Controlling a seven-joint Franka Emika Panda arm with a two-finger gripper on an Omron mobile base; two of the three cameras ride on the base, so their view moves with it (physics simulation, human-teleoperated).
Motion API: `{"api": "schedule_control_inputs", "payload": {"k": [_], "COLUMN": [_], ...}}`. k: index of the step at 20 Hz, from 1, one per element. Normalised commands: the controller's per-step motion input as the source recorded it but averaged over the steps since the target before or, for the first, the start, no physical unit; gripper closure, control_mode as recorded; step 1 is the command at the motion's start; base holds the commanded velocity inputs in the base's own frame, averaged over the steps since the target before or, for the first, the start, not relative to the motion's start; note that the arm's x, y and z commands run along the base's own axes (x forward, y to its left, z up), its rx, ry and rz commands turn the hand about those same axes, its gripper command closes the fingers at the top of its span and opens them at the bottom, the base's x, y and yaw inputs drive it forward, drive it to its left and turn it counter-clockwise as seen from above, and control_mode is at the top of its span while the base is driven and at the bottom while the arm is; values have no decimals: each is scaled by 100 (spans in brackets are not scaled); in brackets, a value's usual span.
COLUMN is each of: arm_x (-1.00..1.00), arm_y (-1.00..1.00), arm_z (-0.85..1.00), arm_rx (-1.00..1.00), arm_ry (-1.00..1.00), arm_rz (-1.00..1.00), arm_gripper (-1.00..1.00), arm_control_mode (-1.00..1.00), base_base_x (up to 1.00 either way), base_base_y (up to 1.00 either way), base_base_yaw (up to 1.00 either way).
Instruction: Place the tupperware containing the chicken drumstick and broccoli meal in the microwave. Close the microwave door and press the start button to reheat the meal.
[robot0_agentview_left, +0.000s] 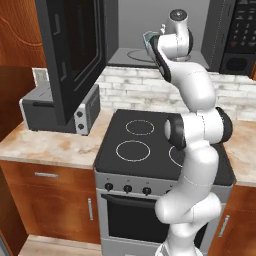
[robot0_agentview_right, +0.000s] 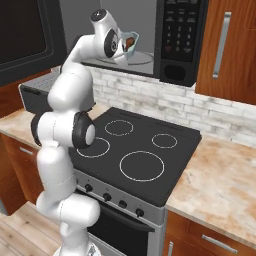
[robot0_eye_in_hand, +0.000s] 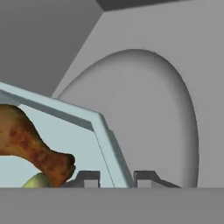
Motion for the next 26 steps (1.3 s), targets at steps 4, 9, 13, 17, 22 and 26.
{"api": "schedule_control_inputs", "payload": {"k": [4, 9, 13, 17, 22, 26], "arm_x": [43, 17, 0, -5, -61, -98], "arm_y": [0, 0, 0, 0, 0, 0], "arm_z": [-4, -16, -46, -60, -36, -7], "arm_rx": [0, -1, -5, -7, -8, -7], "arm_ry": [6, 2, -5, -10, -14, -19], "arm_rz": [0, -3, -6, -5, -2, -3], "arm_gripper": [100, -100, -100, -100, -100, -100], "arm_control_mode": [-100, -100, -100, -100, -100, -100], "base_base_x": [0, 0, 0, 0, 0, 0], "base_base_y": [0, 0, 0, 0, 0, 0], "base_base_yaw": [0, 0, 0, 0, 0, 0]}}
